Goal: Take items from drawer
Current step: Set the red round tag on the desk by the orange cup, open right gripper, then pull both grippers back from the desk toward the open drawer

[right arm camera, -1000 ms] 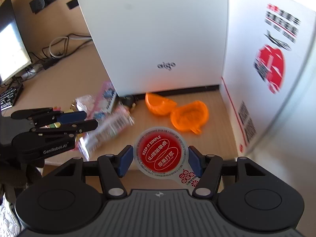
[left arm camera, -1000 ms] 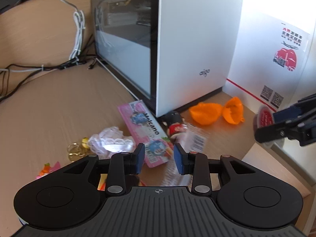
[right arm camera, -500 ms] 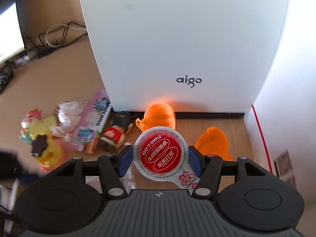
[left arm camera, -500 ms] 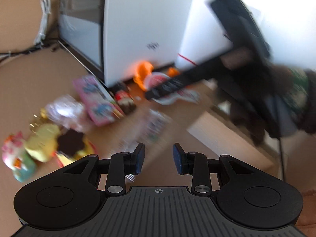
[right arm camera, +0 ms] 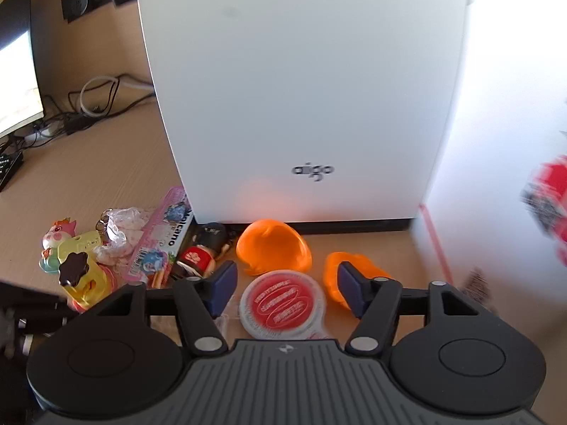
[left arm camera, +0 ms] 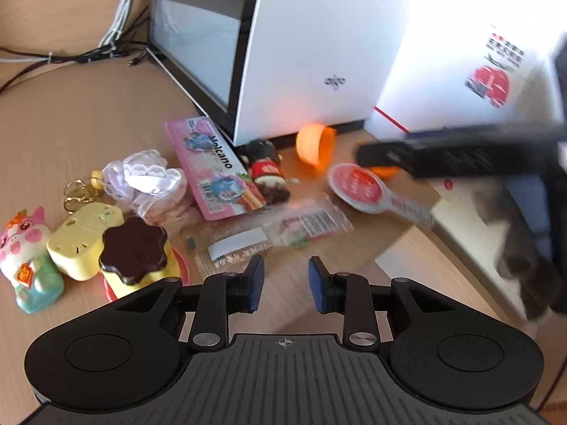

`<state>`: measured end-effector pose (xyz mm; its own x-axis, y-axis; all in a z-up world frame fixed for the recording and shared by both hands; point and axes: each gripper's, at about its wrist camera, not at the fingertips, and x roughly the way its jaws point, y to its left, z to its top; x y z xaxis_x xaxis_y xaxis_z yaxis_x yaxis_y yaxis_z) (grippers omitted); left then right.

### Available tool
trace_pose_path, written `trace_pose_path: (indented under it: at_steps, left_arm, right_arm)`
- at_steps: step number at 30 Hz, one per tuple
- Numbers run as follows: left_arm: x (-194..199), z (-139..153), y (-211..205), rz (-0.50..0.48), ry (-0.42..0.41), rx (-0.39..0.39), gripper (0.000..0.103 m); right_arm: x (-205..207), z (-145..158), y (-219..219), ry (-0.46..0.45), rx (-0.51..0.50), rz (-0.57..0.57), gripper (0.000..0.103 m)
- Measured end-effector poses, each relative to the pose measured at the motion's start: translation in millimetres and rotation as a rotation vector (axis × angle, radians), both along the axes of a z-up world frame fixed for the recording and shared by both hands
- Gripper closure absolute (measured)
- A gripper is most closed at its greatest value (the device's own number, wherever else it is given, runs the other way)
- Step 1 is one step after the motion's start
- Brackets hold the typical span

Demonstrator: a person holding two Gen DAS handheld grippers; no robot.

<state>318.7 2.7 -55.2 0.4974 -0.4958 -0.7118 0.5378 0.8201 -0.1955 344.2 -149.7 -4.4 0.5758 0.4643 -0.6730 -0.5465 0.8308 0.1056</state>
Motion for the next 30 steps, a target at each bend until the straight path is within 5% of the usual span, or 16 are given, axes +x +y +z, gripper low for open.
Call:
trace_pose_path:
  at_steps: [4, 7, 9, 15, 23, 30]
  left_arm:
    - [3.0, 1.4, -1.7, 0.031, 0.003, 0.003, 0.072]
    - [-5.3, 7.7, 1.6, 0.037, -0.001, -0.009, 0.071]
    - [-12.9, 13.4, 5.0, 0.035, -0.004, -0.016, 0.071]
    - [-40.4, 25.2, 18.9, 0.093, -0.008, -0.025, 0.071]
    - [-72.7, 20.3, 51.5, 0.233, 0.004, -0.006, 0.071]
    - [-107.3, 36.5, 100.3, 0.408, -0.028, -0.051, 0.071]
  right_arm:
    - [-18.9, -0.7, -18.2, -0.074, -0.019, -0.022, 0.031]
    - [-25.6, -10.5, -29.9, -0.028, 0.003, -0.023, 0.033]
    - [-27.4, -18.7, -30.4, 0.007, -0.013, -0.011, 0.056]
    - [-19.1, -28.5, -17.9, -0.032, -0.104, 0.007, 0.071]
    - [-7.2, -30.8, -0.2, -0.086, -0.140, 0.023, 0.071]
    - [-11.8, -23.7, -7.1, -0.098, -0.086, -0.024, 0.052]
